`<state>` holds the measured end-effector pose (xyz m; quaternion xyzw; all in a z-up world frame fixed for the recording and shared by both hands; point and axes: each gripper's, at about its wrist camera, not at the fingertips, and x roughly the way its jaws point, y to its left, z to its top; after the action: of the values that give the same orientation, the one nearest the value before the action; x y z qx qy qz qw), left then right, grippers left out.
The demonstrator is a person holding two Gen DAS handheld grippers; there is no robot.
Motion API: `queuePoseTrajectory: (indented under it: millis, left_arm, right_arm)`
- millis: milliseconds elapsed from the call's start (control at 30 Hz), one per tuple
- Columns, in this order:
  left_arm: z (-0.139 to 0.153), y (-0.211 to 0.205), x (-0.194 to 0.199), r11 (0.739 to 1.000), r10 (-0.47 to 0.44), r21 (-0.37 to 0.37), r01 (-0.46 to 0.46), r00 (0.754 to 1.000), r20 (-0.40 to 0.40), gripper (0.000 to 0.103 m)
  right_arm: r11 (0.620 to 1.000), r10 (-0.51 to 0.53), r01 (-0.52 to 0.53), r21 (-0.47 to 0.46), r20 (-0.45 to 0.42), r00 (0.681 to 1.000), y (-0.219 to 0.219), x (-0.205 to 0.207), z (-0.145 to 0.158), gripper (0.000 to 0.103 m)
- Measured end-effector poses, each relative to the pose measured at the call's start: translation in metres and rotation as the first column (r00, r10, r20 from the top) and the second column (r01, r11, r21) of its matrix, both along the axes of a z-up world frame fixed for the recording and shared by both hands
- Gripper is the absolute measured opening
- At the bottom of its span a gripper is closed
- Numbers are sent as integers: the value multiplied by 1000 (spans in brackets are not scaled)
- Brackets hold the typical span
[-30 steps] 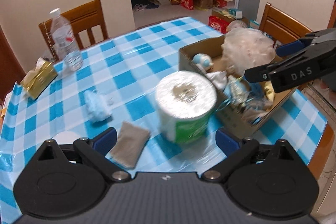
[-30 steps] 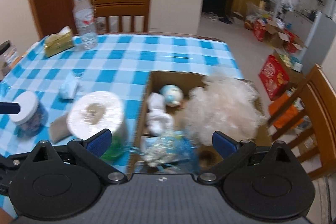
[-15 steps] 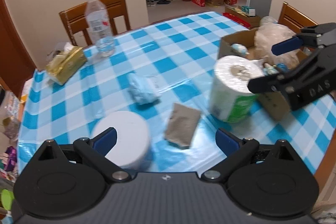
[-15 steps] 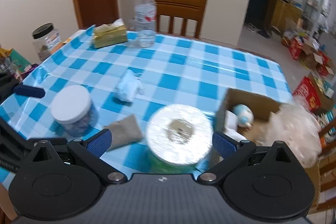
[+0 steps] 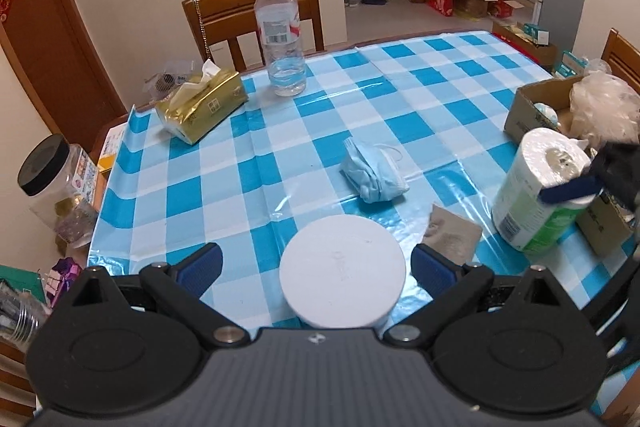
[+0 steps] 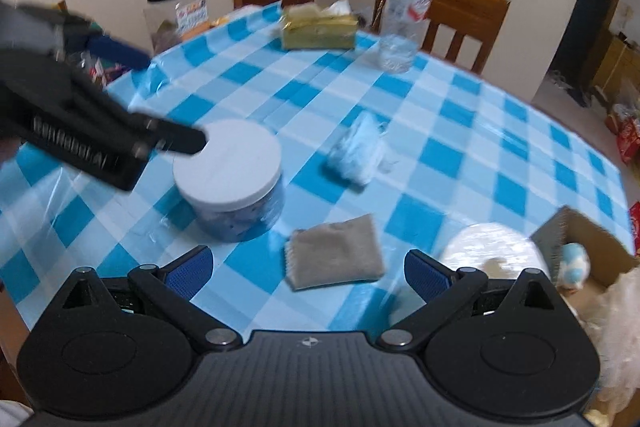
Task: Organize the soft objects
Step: 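Move both open tools back over the table toward the mask and beige pouch, then close the left tool on the blue face mask while the right tool grasps the beige pouch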
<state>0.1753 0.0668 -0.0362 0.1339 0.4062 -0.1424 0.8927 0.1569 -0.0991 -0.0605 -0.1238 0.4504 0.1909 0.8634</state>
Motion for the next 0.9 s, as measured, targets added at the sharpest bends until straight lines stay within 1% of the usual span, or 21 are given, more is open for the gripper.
queuePoseTrajectory:
  millis: [67, 167, 300, 400, 467, 633, 733, 900]
  left_arm:
    - [-2, -1, 8, 1000, 0, -1, 0, 1000, -13, 100]
    - [-5, -4, 19, 1000, -7, -12, 7, 999, -32, 100]
    - [-8, -9, 34, 999, -19, -41, 17, 998, -55, 100]
    - [-13, -13, 42, 998, -28, -50, 25, 998, -65, 100]
    - [-15, -15, 47, 998, -31, -51, 28, 997, -66, 100]
    - [-17, -18, 59, 998, -28, -58, 24, 997, -74, 100]
    - [-19, -18, 64, 998, -31, -61, 27, 997, -73, 100]
    - [-23, -21, 71, 998, -32, -64, 27, 996, -83, 100]
  right_arm:
    - [1000, 8, -8, -16, -18, 1000, 7, 4, -11, 103]
    - [999, 21, -22, -45, -18, 1000, 15, 10, -25, 103]
    - [996, 30, -33, -82, -41, 999, 19, 21, -41, 103]
    - [994, 41, -46, -95, -56, 998, 20, 30, -51, 103]
    - [992, 57, -64, -105, -67, 996, 23, 36, -58, 103]
    - [983, 111, -118, -142, -59, 992, 32, 47, -70, 103]
    - [977, 145, -153, -146, -65, 987, 35, 54, -74, 103]
    - [979, 153, -167, -119, -117, 981, 35, 67, -84, 103]
